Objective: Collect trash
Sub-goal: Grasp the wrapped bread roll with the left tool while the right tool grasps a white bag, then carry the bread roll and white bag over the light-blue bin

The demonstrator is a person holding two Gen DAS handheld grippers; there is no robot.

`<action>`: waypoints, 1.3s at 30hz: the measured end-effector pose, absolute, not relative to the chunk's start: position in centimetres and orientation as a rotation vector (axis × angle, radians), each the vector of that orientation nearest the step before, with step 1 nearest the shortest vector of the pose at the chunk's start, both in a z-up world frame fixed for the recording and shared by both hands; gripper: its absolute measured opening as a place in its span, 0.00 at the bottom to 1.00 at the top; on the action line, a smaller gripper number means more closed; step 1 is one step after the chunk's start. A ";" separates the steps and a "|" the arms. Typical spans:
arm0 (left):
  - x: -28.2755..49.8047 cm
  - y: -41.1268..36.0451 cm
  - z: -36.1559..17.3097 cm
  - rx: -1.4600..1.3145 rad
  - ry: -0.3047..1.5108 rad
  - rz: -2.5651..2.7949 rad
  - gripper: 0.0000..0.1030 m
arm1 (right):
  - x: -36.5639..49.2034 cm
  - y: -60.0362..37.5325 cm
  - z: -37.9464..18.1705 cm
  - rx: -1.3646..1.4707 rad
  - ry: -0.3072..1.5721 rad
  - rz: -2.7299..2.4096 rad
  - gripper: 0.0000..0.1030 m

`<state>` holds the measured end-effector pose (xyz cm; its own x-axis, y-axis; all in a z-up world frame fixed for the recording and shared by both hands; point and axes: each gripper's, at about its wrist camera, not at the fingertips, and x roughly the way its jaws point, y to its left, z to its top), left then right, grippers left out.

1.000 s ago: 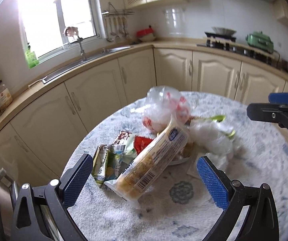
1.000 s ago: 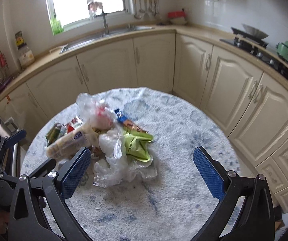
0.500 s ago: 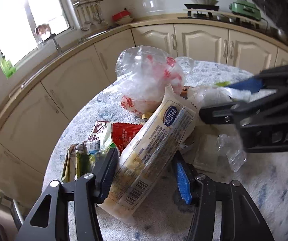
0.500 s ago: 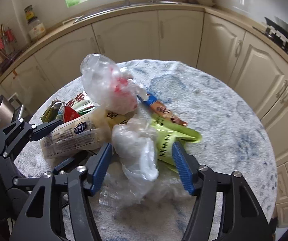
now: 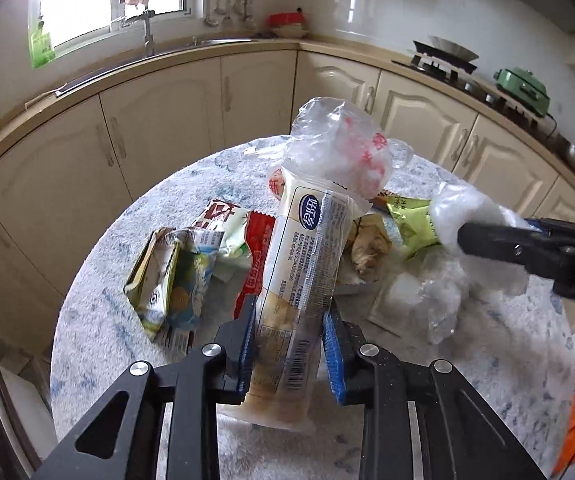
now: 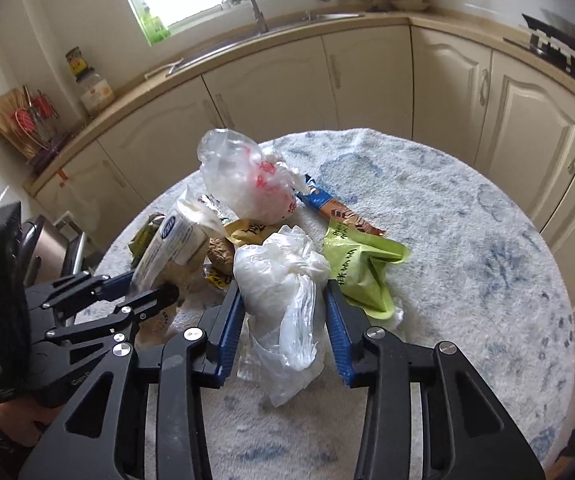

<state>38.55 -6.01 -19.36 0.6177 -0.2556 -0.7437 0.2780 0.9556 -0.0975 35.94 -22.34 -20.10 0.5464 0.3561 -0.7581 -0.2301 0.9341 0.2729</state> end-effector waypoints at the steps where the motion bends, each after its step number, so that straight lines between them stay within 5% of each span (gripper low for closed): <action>1: 38.3 -5.9 -19.2 0.010 0.847 -0.315 0.25 | 35.5 -22.7 -19.6 0.154 0.918 0.348 0.39; 25: 27.2 -17.3 -7.6 0.026 0.540 -0.492 0.25 | 22.2 -40.2 -8.7 0.293 0.605 0.027 0.39; 39: 26.5 -33.9 -9.8 0.117 0.677 -0.886 0.25 | 11.0 -57.0 -11.7 0.447 0.588 -0.365 0.39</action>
<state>26.46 -33.88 -9.78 0.4409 -0.6760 -0.5904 0.7475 0.6407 -0.1754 11.01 -56.97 -11.69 0.7736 -0.2012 -0.6009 0.4495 0.8426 0.2966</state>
